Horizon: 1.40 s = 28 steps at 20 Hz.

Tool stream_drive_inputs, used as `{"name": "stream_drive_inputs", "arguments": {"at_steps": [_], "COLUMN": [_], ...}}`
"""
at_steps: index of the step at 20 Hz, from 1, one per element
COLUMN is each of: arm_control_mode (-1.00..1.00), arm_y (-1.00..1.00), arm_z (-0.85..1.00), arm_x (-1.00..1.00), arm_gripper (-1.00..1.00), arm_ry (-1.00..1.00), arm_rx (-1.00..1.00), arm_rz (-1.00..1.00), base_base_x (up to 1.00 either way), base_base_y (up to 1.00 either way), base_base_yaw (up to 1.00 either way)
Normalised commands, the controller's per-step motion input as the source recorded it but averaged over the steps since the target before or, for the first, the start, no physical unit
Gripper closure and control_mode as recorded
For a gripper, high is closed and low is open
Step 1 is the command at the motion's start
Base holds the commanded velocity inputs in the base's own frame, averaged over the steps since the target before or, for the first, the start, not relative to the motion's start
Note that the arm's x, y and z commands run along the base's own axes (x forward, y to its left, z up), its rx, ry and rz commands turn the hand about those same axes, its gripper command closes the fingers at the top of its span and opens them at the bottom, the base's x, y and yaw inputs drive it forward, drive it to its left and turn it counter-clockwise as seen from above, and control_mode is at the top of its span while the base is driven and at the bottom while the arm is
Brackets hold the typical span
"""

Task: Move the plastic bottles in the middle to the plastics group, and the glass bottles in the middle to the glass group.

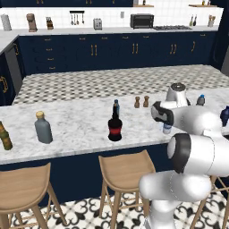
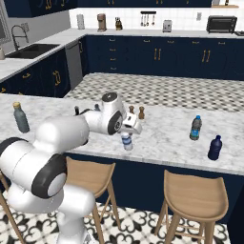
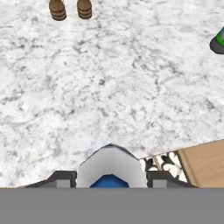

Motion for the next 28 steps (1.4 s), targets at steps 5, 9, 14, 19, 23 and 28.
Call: {"name": "stream_drive_inputs", "arguments": {"at_steps": [5,9,14,19,23,28], "arm_control_mode": [-1.0,-1.0,-1.0,-1.0,-1.0,-1.0], "arm_y": [-0.88,-0.92,-0.88,-0.85,-0.51,-0.45], "arm_z": [0.25,0.25,0.17,0.07,-0.03,-0.02], "arm_x": [-0.03,0.0,0.04,0.08,0.27,0.44], "arm_gripper": [1.0,1.0,1.0,1.0,1.0,1.0], "arm_ry": [-0.07,0.0,0.0,-0.06,-0.16,-0.05], "arm_rx": [-0.04,-0.01,0.0,0.02,0.18,0.24], "arm_rz": [-0.25,-0.28,-0.3,-0.22,-0.13,-0.02], "base_base_x": [0.0,0.0,0.0,0.0,0.0,0.0], "base_base_y": [0.0,0.0,0.0,0.0,0.0,0.0], "base_base_yaw": [0.0,0.0,0.0,0.0,0.0,0.0]}}
